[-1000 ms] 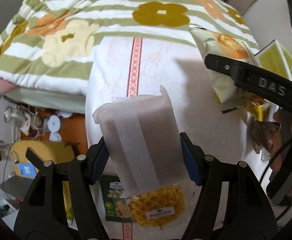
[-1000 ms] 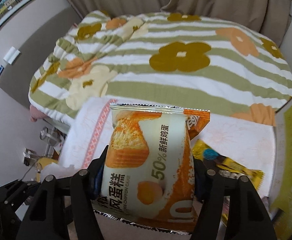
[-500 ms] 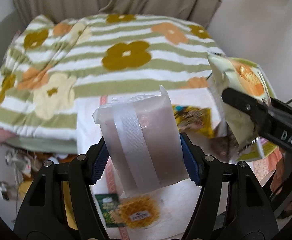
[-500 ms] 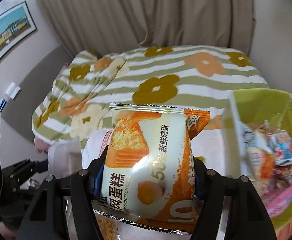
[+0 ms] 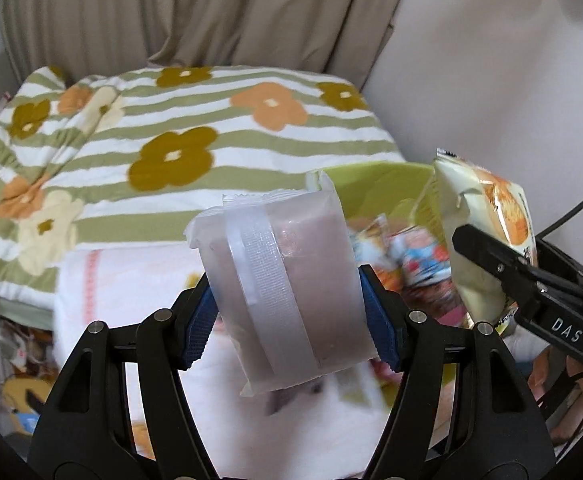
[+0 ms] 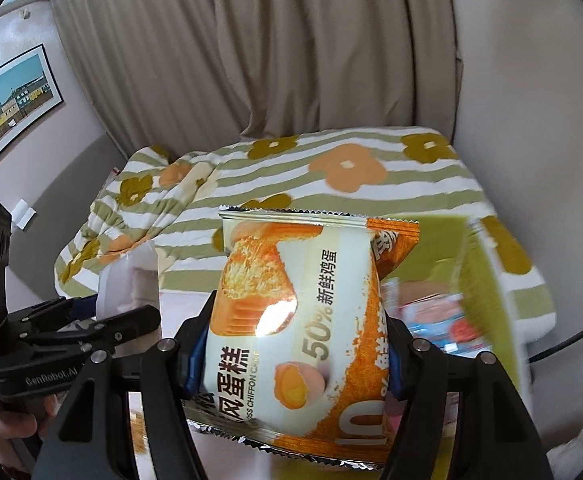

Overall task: Organize snacks
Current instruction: 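Carry both items over the box and open both tools to drop them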

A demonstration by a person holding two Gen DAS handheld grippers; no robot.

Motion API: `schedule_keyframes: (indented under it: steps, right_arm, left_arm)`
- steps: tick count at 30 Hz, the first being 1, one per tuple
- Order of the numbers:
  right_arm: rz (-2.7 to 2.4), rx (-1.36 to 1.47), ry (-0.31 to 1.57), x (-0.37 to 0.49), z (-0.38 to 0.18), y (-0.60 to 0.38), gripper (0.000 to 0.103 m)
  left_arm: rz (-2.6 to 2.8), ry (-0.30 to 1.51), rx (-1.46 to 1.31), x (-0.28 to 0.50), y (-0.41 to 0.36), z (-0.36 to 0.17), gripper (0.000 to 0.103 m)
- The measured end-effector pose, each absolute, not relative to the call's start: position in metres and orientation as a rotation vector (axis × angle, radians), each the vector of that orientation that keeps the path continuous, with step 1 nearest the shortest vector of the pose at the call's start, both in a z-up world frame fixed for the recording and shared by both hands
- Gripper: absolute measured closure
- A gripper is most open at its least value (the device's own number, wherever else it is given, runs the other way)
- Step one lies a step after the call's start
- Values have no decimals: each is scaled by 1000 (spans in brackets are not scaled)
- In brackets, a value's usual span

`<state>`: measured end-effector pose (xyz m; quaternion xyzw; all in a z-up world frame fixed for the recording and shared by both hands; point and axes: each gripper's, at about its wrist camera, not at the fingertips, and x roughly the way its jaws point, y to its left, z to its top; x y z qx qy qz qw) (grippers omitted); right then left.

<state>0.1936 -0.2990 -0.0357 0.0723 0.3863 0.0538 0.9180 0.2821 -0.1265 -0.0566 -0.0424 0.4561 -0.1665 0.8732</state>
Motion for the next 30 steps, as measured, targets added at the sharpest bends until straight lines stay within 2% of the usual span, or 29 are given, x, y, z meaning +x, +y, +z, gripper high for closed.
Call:
schedule_keyframes:
  steps: [10,22,23,24,25,26,30]
  right_arm:
    - [118,179,844,213,-47,-391,41]
    - [111,209,915,246,-75,-425,41]
    - [113,211,922,249,-77,-427,41]
    - [112,217,929,252,-80,-428,41]
    - [108,224,934,255,-82,-430,41]
    - [106,231,933,257,-83,-431,41]
    - [103,240,956,263,-93,-432,41]
  left_arm:
    - [-378,1050,-69,320,-239,-77,40]
    - [-408,1112,58,371,-290,-115,38]
    - [-390,1104,78,372,-291,-114,29]
    - [-367,1096,106,373,-292,-113,11]
    - [-344,1085,137,374,-293,-112,4]
    - [-318,1071,164,375,-292,-112,1]
    - [-318,1068,178,374,-284,-112,1]
